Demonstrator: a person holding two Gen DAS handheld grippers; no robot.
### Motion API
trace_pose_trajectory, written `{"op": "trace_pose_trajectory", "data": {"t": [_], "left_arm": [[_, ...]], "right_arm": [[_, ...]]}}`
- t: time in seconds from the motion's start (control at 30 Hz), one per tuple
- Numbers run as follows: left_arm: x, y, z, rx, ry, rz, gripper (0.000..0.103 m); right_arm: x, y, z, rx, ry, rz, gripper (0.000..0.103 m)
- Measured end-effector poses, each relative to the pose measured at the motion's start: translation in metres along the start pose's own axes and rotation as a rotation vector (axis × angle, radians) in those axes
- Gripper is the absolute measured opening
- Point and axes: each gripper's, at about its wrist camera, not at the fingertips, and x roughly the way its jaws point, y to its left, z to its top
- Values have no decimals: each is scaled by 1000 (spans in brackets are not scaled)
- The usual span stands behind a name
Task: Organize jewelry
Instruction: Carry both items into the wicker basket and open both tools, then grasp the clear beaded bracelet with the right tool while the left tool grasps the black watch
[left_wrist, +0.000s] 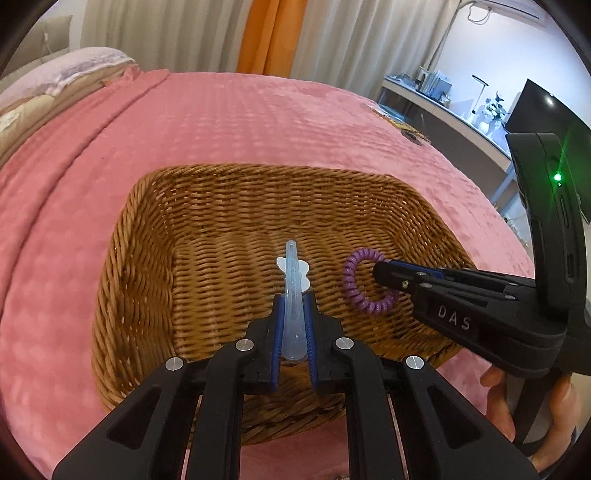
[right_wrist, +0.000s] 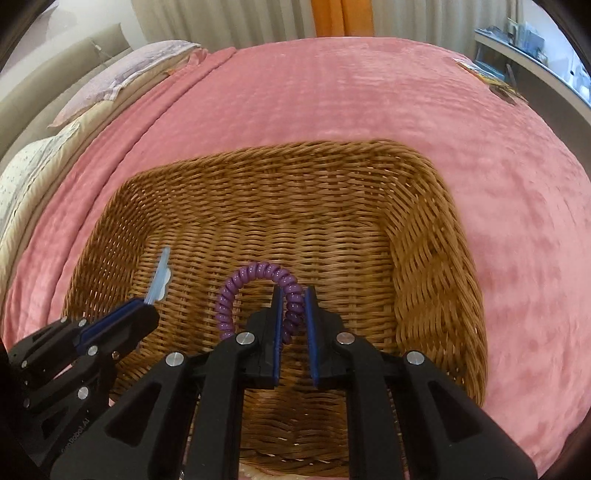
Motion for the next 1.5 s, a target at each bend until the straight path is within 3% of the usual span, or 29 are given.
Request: {"op": "trace_pose_trajectory", "data": {"t": [0.03, 0.1, 0.33, 0.6, 0.73, 0.93, 1.1, 1.27, 1.5], "left_arm": [[-2, 0, -1, 2, -5, -1, 11], [-15, 0, -3, 4, -24, -10, 25], [-82, -4, -13, -3, -128, -36, 39], [-172, -8, -48, -7, -237, -39, 43], [-194, -5, -76, -15, -255, -24, 43], [-207, 4, -117, -40, -253, -23, 43], [-200, 16, -144, -71, -223, -18, 43], [-186, 28, -163, -102, -180, -6, 43], [-158, 40, -170, -144, -136, 15, 43]], "right_arm": [[-2, 1, 0, 0, -1, -3, 11], [-8, 0, -1, 3, -5, 0, 13], [-63, -2, -11, 3, -90, 18, 41], [-154, 14, -56, -53, -221, 49, 42], [-182, 25, -93, -90, -273, 59, 42], [-185, 30, -152, -103, -264, 91, 42], [-164, 30, -196, -100, -197, 90, 42], [-144, 31, -223, -105, -145, 84, 42], [-133, 40, -242, -168, -159, 43, 42]]}}
